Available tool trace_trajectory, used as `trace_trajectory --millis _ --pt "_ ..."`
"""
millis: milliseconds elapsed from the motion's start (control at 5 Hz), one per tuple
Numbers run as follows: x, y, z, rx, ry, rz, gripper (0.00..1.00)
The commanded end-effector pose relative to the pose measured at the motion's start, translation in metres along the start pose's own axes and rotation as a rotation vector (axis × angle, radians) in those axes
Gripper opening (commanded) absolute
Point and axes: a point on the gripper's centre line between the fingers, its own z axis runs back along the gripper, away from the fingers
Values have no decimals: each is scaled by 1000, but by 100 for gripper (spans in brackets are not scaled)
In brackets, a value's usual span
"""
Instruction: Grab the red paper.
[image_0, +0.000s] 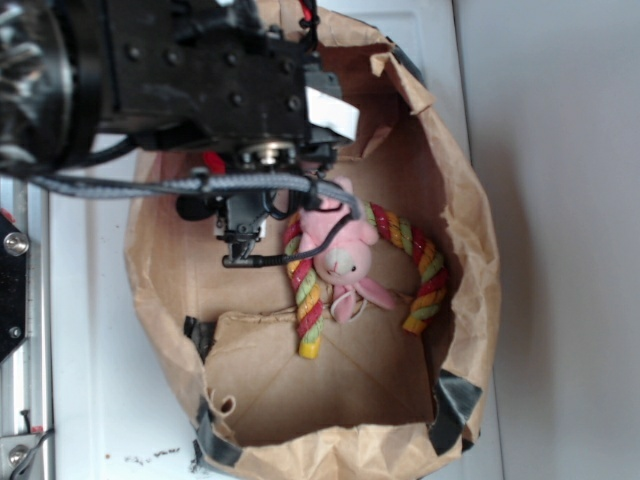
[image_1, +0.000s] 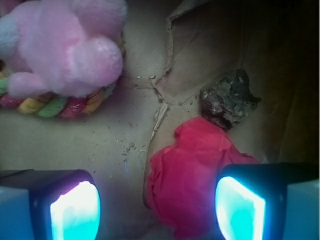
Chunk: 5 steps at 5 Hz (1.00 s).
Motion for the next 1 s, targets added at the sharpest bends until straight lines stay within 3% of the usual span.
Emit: trace_trajectory --millis 0,800 --pt "6 13 3 58 -22 48 100" --pt "14 17 -23 141 41 96 100"
